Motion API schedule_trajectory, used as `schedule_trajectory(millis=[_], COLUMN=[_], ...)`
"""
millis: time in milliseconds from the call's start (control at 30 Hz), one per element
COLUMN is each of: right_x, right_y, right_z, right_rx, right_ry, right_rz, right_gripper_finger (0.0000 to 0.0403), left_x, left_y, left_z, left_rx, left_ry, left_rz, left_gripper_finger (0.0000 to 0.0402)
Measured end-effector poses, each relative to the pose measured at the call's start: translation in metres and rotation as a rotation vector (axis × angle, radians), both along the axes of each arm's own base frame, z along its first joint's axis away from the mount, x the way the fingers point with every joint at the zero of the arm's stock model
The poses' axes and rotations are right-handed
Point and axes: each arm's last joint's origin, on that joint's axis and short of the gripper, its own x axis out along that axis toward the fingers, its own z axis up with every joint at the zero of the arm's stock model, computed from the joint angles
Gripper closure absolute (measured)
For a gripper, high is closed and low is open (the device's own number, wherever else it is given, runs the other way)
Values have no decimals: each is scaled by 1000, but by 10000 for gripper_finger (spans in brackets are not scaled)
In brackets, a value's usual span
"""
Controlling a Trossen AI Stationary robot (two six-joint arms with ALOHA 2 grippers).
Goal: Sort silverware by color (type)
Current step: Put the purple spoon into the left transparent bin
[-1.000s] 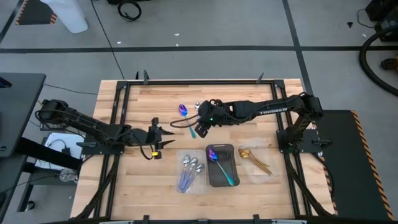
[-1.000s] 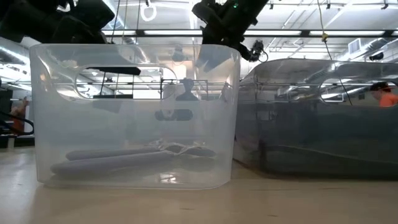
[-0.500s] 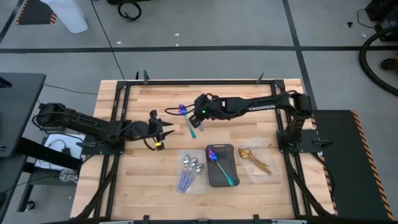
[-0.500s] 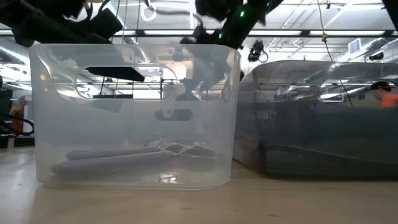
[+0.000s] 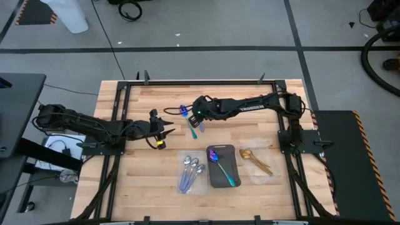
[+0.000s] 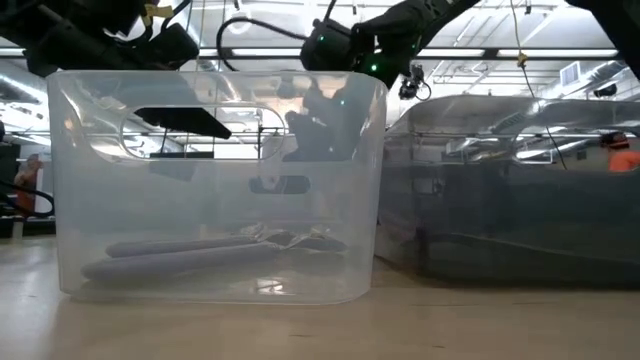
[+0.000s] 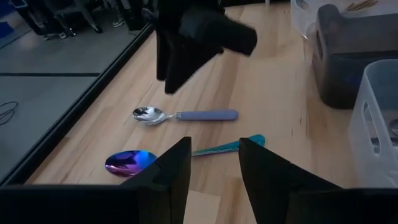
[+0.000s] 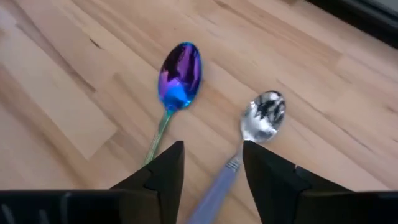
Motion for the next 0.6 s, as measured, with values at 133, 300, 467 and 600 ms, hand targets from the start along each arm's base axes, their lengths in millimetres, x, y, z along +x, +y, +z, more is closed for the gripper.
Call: schedule_trajectory(millis=[133,300,467,600], right_x=[2,5,6,4], right_y=[-2,-6,-10,-10], right_z=[-9,-29,-46,-47], right_rx=[8,25,41,27], right_ry=[10,40,76,89], right_rz=[-38,-66,-97,-132], right_gripper_finger=[198,175,182,195], left_x=[0,0,0,0], left_y=[0,3,11,19], left_z=[0,0,0,1], left_rx=[0,9,27,52], left_ry=[2,3,11,17], left_rz=[2,18,52,79], left_gripper_finger=[260,260,260,260])
